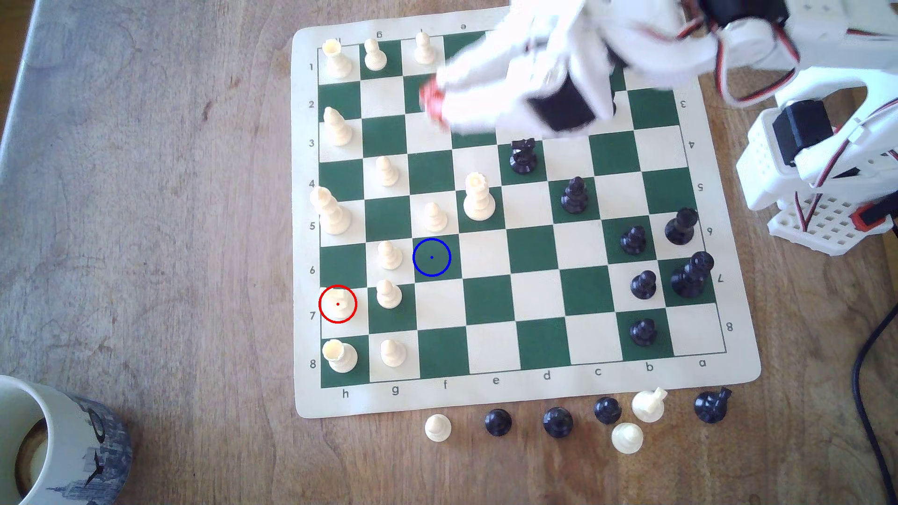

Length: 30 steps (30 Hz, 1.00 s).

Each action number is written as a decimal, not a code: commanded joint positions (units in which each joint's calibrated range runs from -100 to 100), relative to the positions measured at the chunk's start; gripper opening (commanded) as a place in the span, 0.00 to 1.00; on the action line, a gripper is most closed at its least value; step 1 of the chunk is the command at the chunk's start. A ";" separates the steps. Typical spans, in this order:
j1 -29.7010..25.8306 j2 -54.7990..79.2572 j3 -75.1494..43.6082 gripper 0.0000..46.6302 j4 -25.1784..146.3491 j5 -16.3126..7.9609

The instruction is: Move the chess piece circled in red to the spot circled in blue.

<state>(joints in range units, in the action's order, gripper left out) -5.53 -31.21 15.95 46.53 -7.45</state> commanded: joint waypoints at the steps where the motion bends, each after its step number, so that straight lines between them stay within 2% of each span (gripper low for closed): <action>1: -2.49 8.71 -14.59 0.09 7.19 -0.83; 2: -3.11 11.94 -17.31 0.12 8.34 -1.22; 6: -2.88 20.68 -23.39 0.16 9.16 -2.20; 16: -4.36 32.06 -24.20 0.21 2.85 -4.49; 30: -4.21 43.52 -24.56 0.23 -10.25 -4.84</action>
<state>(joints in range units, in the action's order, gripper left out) -9.73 13.03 -3.84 40.08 -12.09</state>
